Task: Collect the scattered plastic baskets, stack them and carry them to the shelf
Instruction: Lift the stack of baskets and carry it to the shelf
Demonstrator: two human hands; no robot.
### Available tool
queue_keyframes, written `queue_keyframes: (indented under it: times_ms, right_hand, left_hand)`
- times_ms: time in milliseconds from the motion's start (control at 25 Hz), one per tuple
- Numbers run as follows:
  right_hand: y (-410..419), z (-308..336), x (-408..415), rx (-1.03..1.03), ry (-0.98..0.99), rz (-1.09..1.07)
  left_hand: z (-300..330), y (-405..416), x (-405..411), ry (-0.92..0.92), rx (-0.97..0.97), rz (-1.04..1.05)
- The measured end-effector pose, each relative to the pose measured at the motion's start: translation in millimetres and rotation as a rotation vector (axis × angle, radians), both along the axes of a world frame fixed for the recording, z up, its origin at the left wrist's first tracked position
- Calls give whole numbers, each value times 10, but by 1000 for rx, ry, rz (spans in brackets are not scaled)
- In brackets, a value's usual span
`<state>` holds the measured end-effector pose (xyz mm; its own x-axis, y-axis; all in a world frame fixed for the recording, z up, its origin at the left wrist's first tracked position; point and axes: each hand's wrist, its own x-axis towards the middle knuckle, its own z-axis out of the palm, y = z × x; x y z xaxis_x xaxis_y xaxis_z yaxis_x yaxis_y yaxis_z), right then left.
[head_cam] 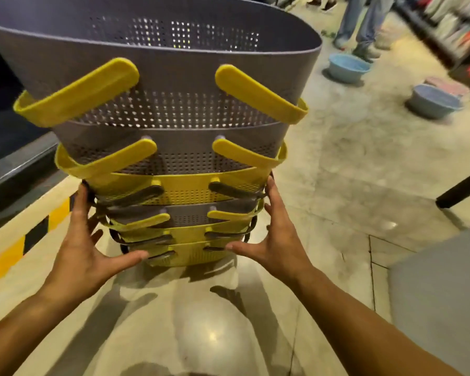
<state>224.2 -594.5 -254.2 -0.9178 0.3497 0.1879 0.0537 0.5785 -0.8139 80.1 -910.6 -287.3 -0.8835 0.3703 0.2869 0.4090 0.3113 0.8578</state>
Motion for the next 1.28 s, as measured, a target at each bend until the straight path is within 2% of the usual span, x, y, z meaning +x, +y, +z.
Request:
queue_keyframes:
  times_ms: [200,440,640,800,1000,1280]
  right_hand:
    - [-150,-178,119,-64,19,-51]
    - [15,-354,155,65,1,-51]
    - [67,-536,33,114,-5,24]
    - [159,-602,-178,222,77,66]
    - [314,-578,-552,275,273,152]
    - [273,-620,-765,165,351,136]
  left_hand:
    - [-198,65,-4,29,85,18]
    - [-421,-8,-69,35,-1,-40]
    - [-571,17,-285,5,18,-63]
    - [-715,27,-479,30,21,-78]
    - [-646,139,-668,126,67,-69]
    - [-463,357,-614,228,27,-89]
